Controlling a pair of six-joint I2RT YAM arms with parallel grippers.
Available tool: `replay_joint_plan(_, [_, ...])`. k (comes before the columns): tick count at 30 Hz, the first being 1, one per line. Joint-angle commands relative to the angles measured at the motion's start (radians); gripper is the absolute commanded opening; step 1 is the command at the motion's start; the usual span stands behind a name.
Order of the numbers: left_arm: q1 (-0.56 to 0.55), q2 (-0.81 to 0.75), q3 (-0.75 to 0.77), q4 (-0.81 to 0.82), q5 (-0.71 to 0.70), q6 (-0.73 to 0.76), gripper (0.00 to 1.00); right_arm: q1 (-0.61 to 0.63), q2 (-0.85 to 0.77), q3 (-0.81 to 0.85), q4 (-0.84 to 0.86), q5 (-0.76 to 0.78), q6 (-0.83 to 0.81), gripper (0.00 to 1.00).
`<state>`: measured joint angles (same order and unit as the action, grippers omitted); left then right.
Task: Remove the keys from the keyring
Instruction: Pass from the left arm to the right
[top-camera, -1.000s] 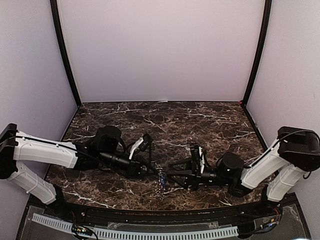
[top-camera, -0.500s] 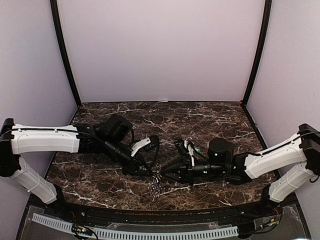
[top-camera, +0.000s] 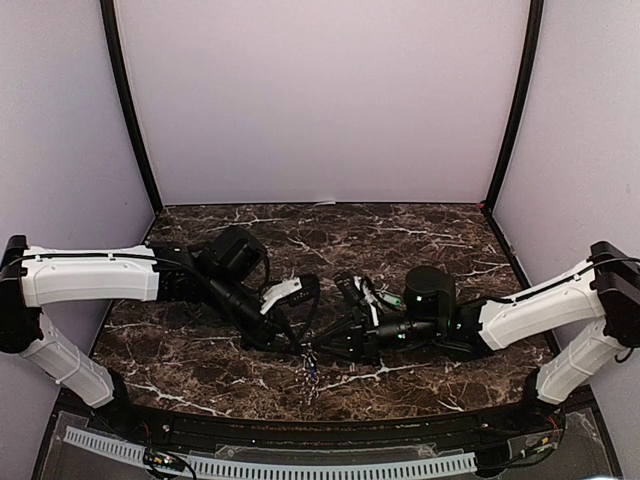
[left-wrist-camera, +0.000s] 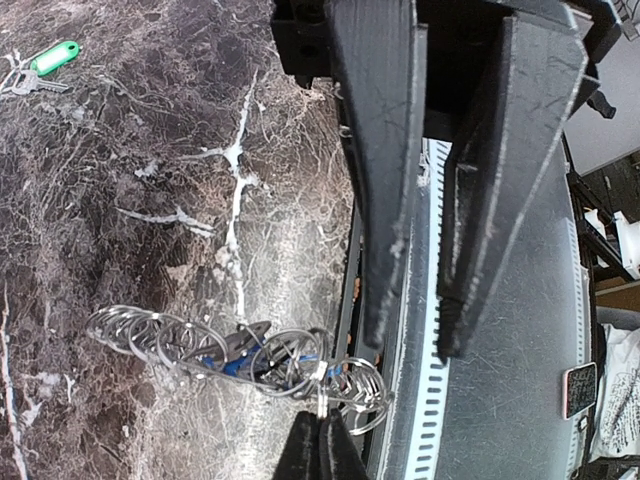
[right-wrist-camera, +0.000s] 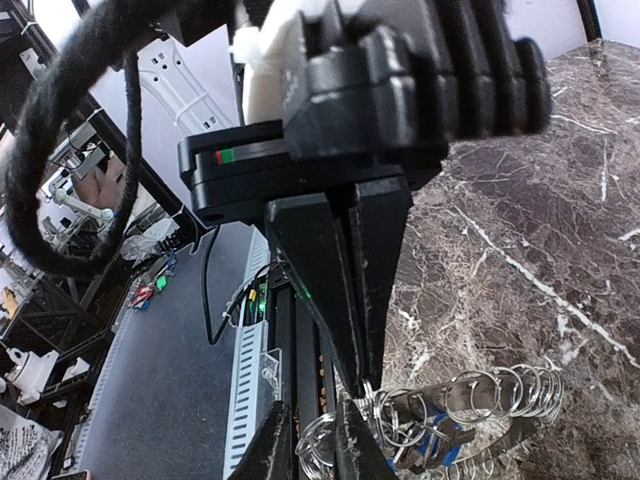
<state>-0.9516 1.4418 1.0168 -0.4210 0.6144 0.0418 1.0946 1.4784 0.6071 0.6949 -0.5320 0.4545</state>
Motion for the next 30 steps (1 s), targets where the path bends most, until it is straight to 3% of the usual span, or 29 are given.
replay_joint_plan(1, [0.002,0.008,0.025,-0.052,0.007,0.023,0.0,-0.007,0.036,0.046,0.031,-0.056,0.014,0.16])
replay_joint_plan(30, [0.002,0.005,0.018,-0.054,0.045,0.053,0.0,-0.01,0.109,0.067,0.048,-0.004,-0.009,0.21])
